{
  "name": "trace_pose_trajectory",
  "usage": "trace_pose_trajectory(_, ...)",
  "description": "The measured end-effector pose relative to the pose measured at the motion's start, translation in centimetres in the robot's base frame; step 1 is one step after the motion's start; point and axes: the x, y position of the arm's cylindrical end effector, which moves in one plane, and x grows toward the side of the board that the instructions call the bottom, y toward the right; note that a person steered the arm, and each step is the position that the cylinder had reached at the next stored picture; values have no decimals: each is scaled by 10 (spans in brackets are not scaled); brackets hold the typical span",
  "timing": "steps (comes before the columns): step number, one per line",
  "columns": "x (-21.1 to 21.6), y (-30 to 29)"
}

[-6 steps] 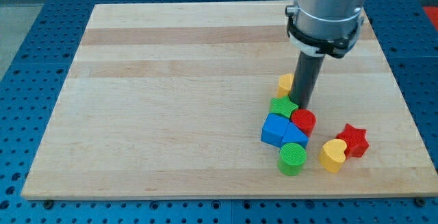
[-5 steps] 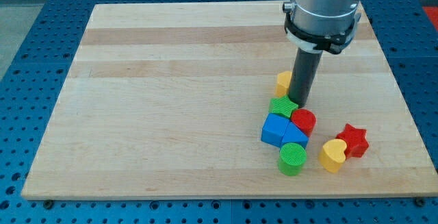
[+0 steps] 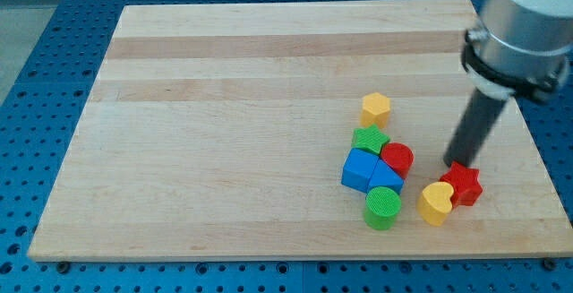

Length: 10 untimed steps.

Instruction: Push the yellow heart closer to the blue triangle

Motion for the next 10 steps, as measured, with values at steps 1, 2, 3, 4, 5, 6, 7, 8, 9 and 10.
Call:
trace_pose_trajectory(1, 5, 2)
trace_pose_trajectory(2, 5, 17)
trace_pose_trajectory(3, 5, 61)
trace_pose_trajectory(4, 18, 60)
trace_pose_trajectory(5, 63, 60)
trace_pose_trajectory(6, 63, 54)
trace_pose_trajectory(7, 63, -10)
trace_pose_trajectory(8, 63, -23)
trace_pose_trajectory(9, 57, -40)
trace_pose_trajectory(10, 32, -84)
